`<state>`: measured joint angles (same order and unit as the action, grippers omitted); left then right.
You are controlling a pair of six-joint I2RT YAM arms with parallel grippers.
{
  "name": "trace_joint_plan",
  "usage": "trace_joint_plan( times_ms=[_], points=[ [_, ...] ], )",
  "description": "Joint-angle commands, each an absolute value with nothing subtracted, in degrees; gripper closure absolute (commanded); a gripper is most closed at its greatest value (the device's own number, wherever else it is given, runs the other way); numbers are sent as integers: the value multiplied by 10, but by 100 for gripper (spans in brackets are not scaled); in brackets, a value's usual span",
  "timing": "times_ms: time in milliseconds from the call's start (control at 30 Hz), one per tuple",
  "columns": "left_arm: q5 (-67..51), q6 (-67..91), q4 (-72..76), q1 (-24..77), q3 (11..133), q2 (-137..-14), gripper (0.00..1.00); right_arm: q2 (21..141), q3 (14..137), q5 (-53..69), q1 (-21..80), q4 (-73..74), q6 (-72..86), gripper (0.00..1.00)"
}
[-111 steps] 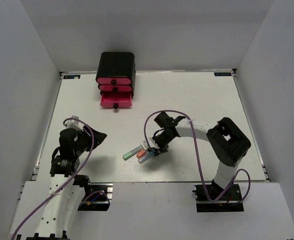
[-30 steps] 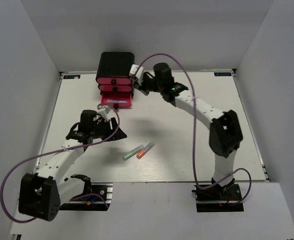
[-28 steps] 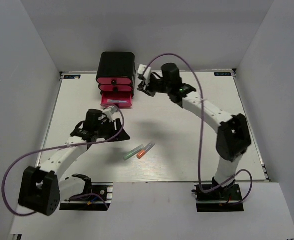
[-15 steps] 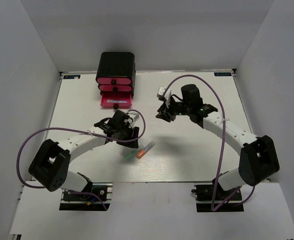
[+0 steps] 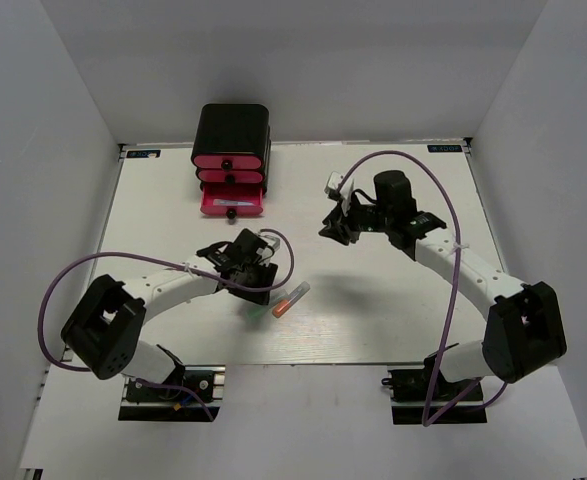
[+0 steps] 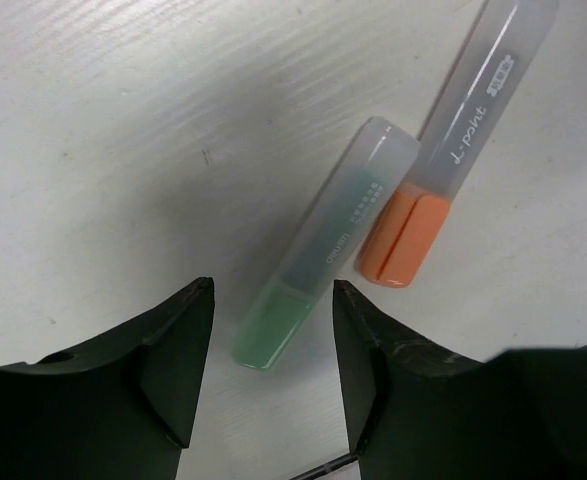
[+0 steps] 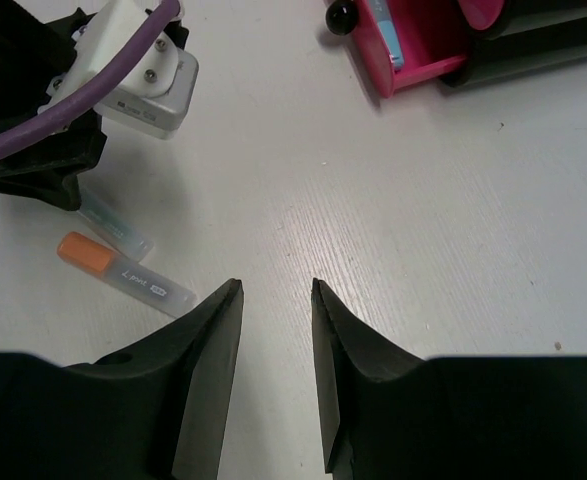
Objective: Sort the stationery into containers
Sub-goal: Pick up the stationery from the center of the board, then place the stationery in the drawer.
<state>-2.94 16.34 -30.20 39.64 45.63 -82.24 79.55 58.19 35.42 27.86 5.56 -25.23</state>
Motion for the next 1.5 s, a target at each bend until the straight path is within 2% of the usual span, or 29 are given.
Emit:
trace_joint_plan(
  times_ms=[0, 300, 533, 633, 800, 967, 1300, 1467],
  points=[
    [-32, 158, -298, 410, 454, -823, 39, 780, 571, 371, 275, 34, -238, 60],
    [-26, 153, -305, 442, 455, -876, 43, 764, 547, 374, 272, 23, -229, 58],
    [52, 174, -330, 454, 480, -925, 61, 747, 526, 379, 270, 24, -222, 58],
    [75, 179, -336, 454, 486, -925, 71, 737, 516, 381, 270, 20, -216, 58],
    [105, 185, -347, 441, 505, -914, 82, 727, 497, 383, 265, 6, -200, 57],
    [105, 193, -328, 431, 565, -873, 83, 724, 492, 384, 259, -11, -193, 57],
    [129, 53, -234, 342, 664, -845, 84, 720, 479, 388, 247, -29, -191, 57],
    [113, 140, -265, 273, 743, -901, 84, 712, 468, 386, 238, -42, -188, 57]
  ],
)
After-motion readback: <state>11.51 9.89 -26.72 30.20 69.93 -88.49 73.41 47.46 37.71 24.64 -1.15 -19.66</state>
